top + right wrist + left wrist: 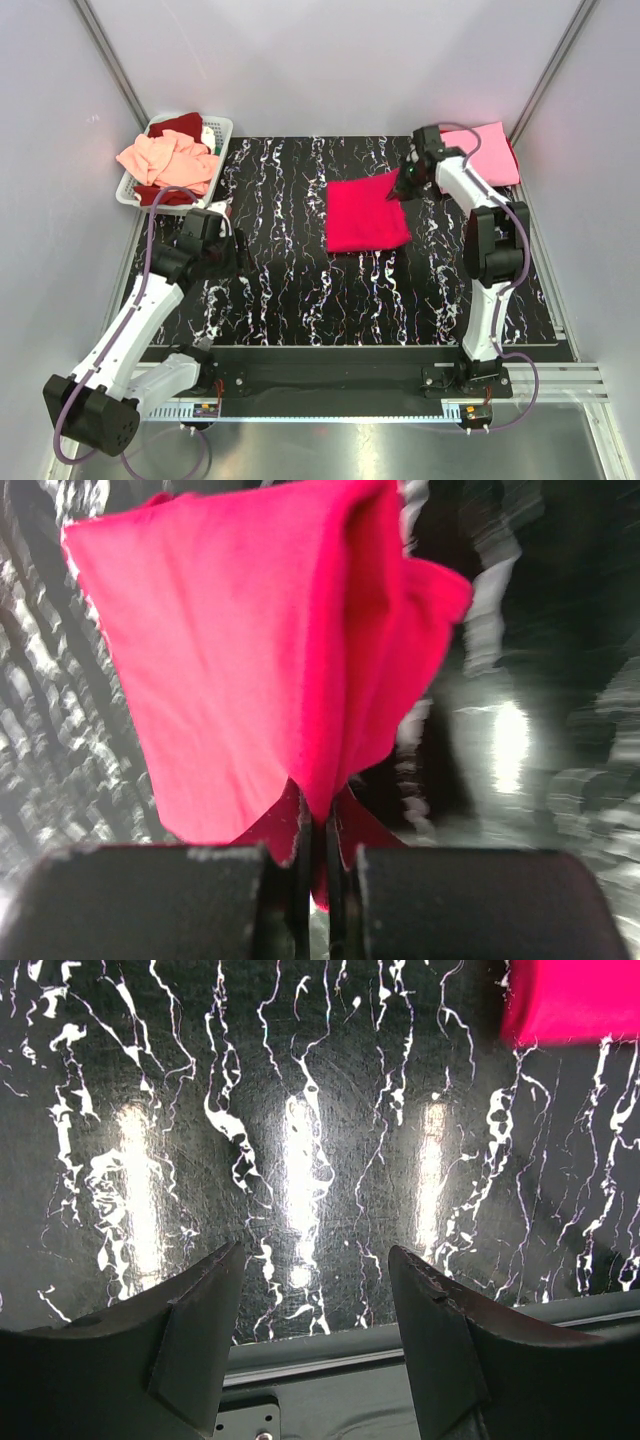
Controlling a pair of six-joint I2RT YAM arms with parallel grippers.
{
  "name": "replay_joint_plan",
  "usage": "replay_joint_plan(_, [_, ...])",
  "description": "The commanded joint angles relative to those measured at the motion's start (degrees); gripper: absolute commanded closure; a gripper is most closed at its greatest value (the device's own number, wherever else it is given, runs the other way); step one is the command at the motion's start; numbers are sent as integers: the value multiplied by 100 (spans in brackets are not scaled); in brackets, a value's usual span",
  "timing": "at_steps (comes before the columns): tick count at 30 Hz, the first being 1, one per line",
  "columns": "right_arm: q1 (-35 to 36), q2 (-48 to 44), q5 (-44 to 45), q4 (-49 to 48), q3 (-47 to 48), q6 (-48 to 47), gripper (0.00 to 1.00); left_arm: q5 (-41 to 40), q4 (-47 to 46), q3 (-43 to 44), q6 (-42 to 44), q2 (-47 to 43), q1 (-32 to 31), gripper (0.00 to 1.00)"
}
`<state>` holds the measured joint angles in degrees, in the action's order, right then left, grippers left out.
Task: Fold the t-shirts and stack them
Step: Neatly place the folded tshirt to the corner
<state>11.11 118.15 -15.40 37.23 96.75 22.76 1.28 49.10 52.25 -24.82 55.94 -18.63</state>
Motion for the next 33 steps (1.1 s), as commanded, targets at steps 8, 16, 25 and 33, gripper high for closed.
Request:
replay_joint_plan(8, [-654, 832, 2330, 1831, 2830, -1617, 100, 65, -322, -48, 91, 57, 26, 36])
replay_joint_plan(16, [-874, 1342, 2691, 1735, 4061, -2170, 100, 197, -340, -57, 135, 241, 53, 36])
replay_joint_plan(25, [-1006, 1167, 2656, 1156, 4361, -2759, 100, 215, -366, -75, 118, 277, 79, 36])
replay_joint_plan(33, [-1305, 1070, 2269, 839, 4756, -3181, 100, 355, -401, -92, 153, 347, 79, 37])
